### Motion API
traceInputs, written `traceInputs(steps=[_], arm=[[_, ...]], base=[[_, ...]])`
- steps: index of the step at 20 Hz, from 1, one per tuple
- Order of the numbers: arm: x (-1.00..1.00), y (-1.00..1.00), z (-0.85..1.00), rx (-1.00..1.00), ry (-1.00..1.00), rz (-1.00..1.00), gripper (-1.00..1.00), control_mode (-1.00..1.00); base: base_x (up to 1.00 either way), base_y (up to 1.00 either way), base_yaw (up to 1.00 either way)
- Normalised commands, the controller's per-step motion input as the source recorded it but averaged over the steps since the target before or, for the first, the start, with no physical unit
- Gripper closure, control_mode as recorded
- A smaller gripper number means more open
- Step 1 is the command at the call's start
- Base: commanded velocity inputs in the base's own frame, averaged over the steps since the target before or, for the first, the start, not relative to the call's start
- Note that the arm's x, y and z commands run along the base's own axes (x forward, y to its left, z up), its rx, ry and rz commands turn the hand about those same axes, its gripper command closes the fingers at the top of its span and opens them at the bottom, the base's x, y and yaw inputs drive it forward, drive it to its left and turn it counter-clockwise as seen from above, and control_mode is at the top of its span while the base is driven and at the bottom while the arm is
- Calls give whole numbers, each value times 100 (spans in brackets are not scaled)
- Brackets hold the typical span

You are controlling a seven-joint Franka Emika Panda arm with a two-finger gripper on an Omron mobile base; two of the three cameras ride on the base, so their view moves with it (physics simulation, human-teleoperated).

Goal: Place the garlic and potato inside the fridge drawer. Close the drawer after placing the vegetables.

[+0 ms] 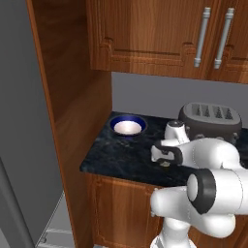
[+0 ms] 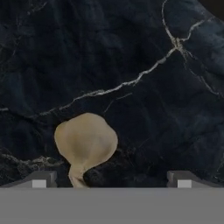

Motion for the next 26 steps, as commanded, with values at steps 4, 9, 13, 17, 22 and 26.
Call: traceInputs(steps=[4, 9, 13, 17, 22, 26], arm=[[40, 12, -16, 0, 6, 0, -100, -100], [40, 4, -24, 0, 6, 0, -100, -100], [15, 3, -33, 0, 3, 0, -100, -100], [-53, 15, -61, 0, 0, 0, -100, -100], [-58, 4, -46, 0, -5, 0, -100, -100], [-50, 0, -37, 0, -6, 0, -100, -100]], base=[[0, 0, 0], [0, 0, 0], [0, 0, 0], [0, 0, 0], [0, 0, 0], [0, 0, 0]])
